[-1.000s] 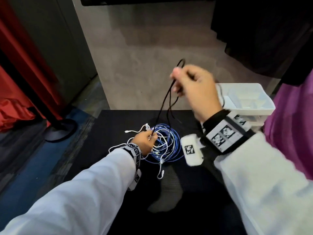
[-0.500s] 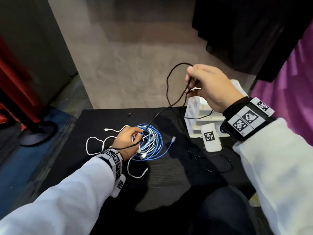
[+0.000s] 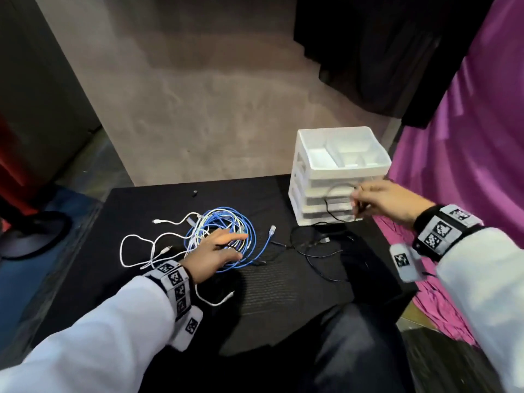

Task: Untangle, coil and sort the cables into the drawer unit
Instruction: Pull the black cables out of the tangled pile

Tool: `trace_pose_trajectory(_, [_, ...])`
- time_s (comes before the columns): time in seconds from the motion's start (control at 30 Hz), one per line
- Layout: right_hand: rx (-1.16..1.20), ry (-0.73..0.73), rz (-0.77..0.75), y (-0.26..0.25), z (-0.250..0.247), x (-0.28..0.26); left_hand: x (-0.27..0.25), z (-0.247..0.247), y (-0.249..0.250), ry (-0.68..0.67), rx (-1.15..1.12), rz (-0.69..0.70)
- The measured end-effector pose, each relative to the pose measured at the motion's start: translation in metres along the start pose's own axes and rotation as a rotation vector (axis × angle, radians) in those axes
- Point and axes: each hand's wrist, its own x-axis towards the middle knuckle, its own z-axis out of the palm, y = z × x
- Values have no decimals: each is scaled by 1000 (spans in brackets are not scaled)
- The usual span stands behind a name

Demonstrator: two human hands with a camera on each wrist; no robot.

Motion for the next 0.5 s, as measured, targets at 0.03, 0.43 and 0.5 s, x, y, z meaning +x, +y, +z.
trace_pose_trajectory(0.03, [-45,-22,60,19,0,0,1,-1,7,-11,-68,-28])
trace_pose_trajectory(0.43, [-539,-61,197,83,49,6,-2,73,31,-183,334,-108])
trace_pose_trajectory(0.5, [-505,-28,185,79,50,9,-13,105,29,-287,470,-64])
